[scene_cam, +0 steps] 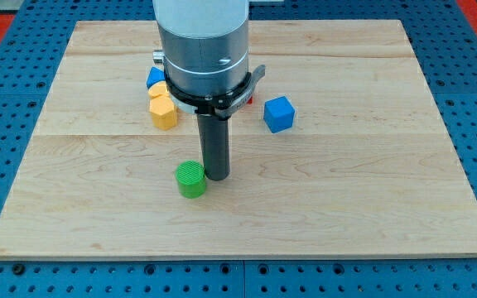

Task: Point at the green circle

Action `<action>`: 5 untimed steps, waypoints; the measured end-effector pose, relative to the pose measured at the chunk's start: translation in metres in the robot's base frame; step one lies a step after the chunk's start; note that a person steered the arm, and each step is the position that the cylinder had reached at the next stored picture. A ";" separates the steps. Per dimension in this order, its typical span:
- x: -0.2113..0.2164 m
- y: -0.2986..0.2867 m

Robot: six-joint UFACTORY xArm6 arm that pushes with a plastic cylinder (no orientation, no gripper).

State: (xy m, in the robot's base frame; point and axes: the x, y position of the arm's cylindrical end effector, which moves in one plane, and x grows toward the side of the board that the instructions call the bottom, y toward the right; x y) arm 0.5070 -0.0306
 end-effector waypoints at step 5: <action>0.047 0.072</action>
State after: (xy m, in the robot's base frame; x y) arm 0.5537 0.0412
